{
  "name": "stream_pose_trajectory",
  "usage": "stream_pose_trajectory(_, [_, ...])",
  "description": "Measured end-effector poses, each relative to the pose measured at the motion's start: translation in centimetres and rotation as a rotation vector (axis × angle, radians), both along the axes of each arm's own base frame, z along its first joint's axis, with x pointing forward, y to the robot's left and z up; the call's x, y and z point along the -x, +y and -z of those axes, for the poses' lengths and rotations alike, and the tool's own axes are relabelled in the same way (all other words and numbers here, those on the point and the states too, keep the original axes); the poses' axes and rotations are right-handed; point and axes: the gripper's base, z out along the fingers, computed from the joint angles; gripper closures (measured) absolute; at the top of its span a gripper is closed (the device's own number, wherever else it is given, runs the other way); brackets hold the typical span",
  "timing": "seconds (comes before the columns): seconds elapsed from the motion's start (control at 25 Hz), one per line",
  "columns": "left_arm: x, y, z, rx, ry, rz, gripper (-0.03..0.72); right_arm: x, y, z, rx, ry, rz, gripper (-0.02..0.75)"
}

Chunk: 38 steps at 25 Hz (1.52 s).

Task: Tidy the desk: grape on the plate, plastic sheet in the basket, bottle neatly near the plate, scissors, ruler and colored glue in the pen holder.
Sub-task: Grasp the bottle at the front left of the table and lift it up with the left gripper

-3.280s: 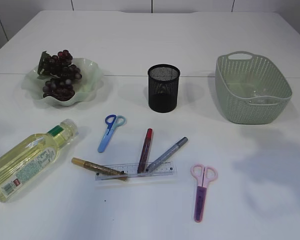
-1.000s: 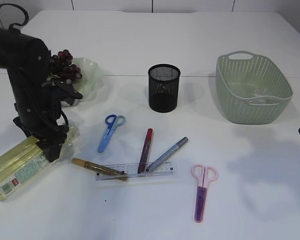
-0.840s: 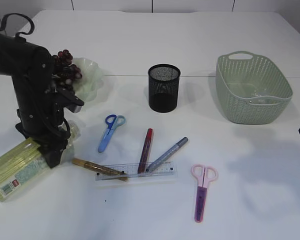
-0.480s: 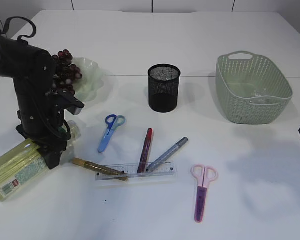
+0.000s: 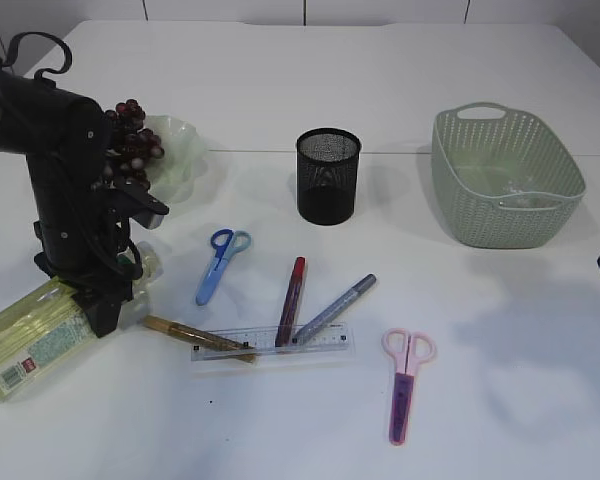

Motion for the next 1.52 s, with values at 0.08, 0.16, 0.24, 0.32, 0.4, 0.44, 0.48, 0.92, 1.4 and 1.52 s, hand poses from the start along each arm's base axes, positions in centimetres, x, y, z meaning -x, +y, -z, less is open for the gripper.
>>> stream_pose_trajectory(0.08, [0.1, 0.1, 0.0, 0.011, 0.01, -0.028, 0.223, 0.0, 0.0, 0.0, 0.0, 0.0, 0.0, 0.267])
stream_pose_trajectory(0.16, [0.1, 0.4, 0.0, 0.03, 0.022, -0.09, 0.223, 0.0, 0.0, 0.0, 0.0, 0.0, 0.0, 0.267])
stream_pose_trajectory(0.24, [0.0, 1.1, 0.0, 0.043, 0.034, -0.161, 0.223, 0.0, 0.0, 0.0, 0.0, 0.0, 0.0, 0.267])
stream_pose_trajectory(0.32, [-0.1, 1.8, 0.0, 0.048, 0.044, -0.242, 0.223, 0.0, 0.0, 0.0, 0.0, 0.0, 0.0, 0.267])
stream_pose_trajectory(0.4, [-0.1, 2.4, 0.0, 0.052, 0.057, -0.324, 0.223, 0.0, 0.0, 0.0, 0.0, 0.0, 0.0, 0.267])
stream_pose_trajectory(0.44, [-0.1, 2.8, 0.0, 0.055, 0.063, -0.361, 0.223, 0.0, 0.0, 0.0, 0.0, 0.0, 0.0, 0.267])
stream_pose_trajectory(0.48, [-0.1, 3.1, 0.0, 0.056, 0.073, -0.386, 0.224, 0.0, 0.0, 0.0, 0.0, 0.0, 0.0, 0.267])
stream_pose_trajectory(0.92, [0.1, 3.6, -1.9, 0.098, 0.067, -0.449, 0.226, 0.0, 0.0, 0.0, 0.0, 0.0, 0.0, 0.267])
stream_pose_trajectory(1.4, [3.7, 3.9, -7.7, 0.236, -0.152, -0.492, 0.226, 0.0, 0.0, 0.0, 0.0, 0.0, 0.0, 0.267])
stream_pose_trajectory(1.52, [6.5, 4.4, -9.0, 0.294, -0.254, -0.513, 0.226, 0.0, 0.0, 0.0, 0.0, 0.0, 0.0, 0.267])
